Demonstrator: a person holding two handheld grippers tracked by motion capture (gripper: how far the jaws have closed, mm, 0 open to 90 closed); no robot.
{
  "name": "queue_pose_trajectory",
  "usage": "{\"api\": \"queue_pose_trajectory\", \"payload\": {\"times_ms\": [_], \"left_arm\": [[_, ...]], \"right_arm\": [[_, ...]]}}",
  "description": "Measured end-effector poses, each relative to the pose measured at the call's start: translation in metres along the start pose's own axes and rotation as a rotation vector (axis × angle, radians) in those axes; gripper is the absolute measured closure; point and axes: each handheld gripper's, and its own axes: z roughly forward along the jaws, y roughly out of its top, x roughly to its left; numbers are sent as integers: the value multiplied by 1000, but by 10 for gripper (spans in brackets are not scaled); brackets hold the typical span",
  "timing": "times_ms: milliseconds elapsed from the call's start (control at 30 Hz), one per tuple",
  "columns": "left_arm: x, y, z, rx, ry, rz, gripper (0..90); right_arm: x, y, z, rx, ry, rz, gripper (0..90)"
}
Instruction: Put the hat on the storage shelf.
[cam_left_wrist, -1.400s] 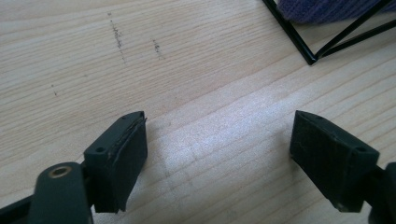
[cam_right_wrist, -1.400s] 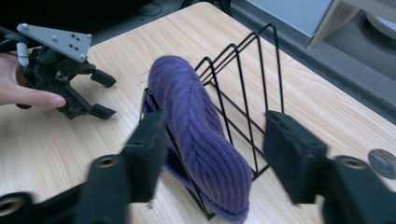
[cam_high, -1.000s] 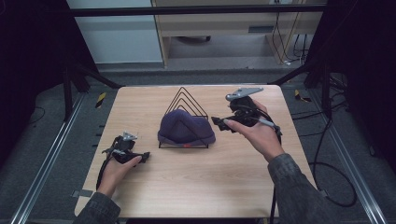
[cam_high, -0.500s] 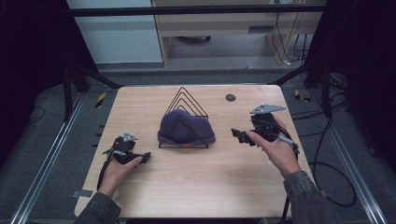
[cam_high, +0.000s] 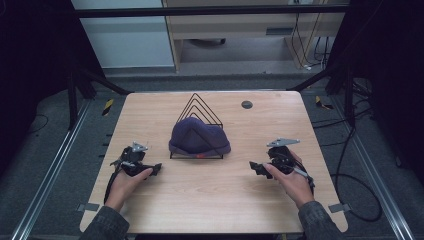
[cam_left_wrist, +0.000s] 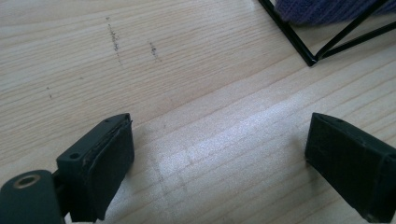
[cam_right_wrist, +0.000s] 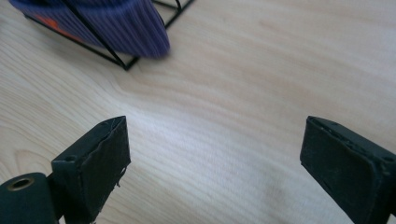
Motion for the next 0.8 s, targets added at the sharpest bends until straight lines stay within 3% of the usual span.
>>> {"api": "queue_pose_trajectory", "payload": {"times_ms": [333,467,567,667,800], "left_arm": [[-1,0,1,1,-3,0,53],[-1,0,1,1,-3,1,52],[-1,0,1,0,-5,0,50],[-1,0,0,4,-7,5,48],[-2,0,1,2,-6,2,43]], "right_arm": [[-5,-26,18,59,-45,11,79],[-2,-29,19,51,-66,-10,60],[4,-35,22,22,-112,-75,43],[5,-38,22,-8,-115,-66,37],[5,-38,23,-8,-118,-65,30]]}}
